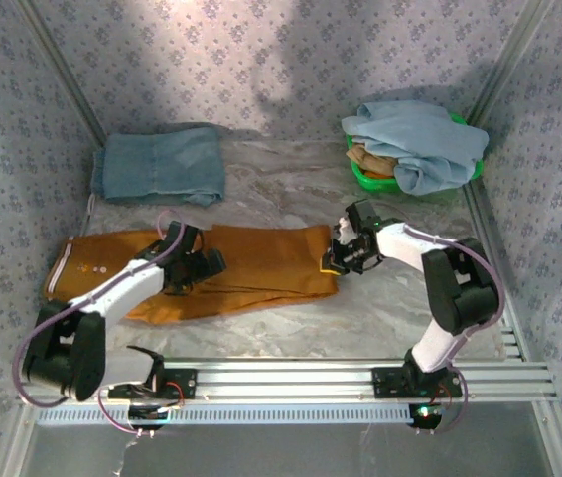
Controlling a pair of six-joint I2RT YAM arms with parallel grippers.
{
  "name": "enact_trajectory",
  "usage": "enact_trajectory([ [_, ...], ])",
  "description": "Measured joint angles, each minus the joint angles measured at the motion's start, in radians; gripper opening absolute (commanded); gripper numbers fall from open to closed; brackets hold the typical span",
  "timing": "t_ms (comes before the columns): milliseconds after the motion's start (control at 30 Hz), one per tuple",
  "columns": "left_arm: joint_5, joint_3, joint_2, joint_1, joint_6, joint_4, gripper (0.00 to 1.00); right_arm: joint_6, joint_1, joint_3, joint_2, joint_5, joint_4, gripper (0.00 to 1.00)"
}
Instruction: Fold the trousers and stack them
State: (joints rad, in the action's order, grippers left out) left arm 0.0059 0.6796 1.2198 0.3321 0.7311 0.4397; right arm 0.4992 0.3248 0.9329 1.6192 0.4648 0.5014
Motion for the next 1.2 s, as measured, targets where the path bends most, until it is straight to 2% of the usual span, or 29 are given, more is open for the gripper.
enact_trajectory([
  [133, -0.045, 0.031, -0.1, -0.063, 0.013, 0.045, 0.96, -0.014, -0.074, 0.011, -0.079, -0.18, 0.165, 0.0],
  [233, -0.067, 0.035, -0.156, -0.142, 0.026, 0.07, 0.96, -0.018, -0.145, 0.038, -0.13, -0.299, 0.275, 0.0],
  [433, -0.082, 0.035, -0.192, -0.283, 0.034, 0.115, 0.95, -0.039, -0.32, 0.086, -0.24, -0.396, 0.399, 0.0],
  [600, -0.081, 0.019, -0.192, -0.361, 0.04, 0.116, 0.9, -0.048, -0.377, 0.179, -0.26, -0.474, 0.453, 0.0],
  [800, -0.06, -0.037, -0.172, -0.372, 0.042, 0.097, 0.85, -0.056, -0.387, 0.309, -0.214, -0.537, 0.467, 0.0],
  [933, -0.026, -0.071, -0.141, -0.372, 0.027, 0.084, 0.85, -0.066, -0.377, 0.338, -0.198, -0.529, 0.457, 0.0],
  [1067, 0.011, -0.115, -0.123, -0.372, 0.017, 0.047, 0.86, -0.068, -0.293, 0.343, -0.198, -0.476, 0.452, 0.0],
  [1200, 0.083, -0.15, -0.097, -0.372, 0.014, 0.007, 0.86, -0.068, -0.139, 0.364, -0.201, -0.446, 0.454, 0.0],
])
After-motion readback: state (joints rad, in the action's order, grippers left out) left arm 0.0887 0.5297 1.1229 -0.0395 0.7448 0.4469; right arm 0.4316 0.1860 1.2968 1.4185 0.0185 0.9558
